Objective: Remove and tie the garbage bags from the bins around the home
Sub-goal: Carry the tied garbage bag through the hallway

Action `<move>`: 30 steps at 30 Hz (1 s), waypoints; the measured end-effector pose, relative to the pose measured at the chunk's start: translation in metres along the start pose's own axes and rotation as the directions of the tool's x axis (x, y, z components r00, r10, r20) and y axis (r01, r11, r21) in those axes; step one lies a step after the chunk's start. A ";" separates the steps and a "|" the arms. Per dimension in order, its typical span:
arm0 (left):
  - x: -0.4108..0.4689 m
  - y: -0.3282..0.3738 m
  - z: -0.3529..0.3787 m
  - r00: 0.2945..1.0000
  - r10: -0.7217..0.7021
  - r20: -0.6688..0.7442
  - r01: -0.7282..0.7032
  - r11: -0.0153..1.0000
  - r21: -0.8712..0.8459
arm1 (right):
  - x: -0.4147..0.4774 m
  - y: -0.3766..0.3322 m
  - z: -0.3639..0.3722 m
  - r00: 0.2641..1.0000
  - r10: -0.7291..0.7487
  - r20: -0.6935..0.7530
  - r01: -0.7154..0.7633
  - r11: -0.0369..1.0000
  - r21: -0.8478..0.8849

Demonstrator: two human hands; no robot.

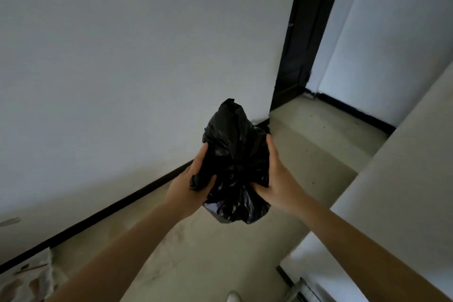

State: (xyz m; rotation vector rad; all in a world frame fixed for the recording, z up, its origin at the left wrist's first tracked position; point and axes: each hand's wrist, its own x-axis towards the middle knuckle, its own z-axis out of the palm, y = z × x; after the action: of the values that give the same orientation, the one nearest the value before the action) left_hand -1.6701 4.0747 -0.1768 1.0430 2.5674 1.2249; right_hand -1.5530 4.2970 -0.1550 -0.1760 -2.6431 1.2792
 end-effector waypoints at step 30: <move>0.701 -0.241 0.155 0.912 0.281 0.299 -0.361 0.896 0.260 | 0.582 0.372 -0.097 0.964 0.257 -0.074 -0.242 0.720 -0.650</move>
State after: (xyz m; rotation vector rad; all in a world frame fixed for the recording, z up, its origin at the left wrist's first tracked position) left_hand -2.2726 4.5089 -0.3260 1.6309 2.4969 0.6803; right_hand -2.0891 4.7130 -0.3143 -0.6447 -3.0492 0.3239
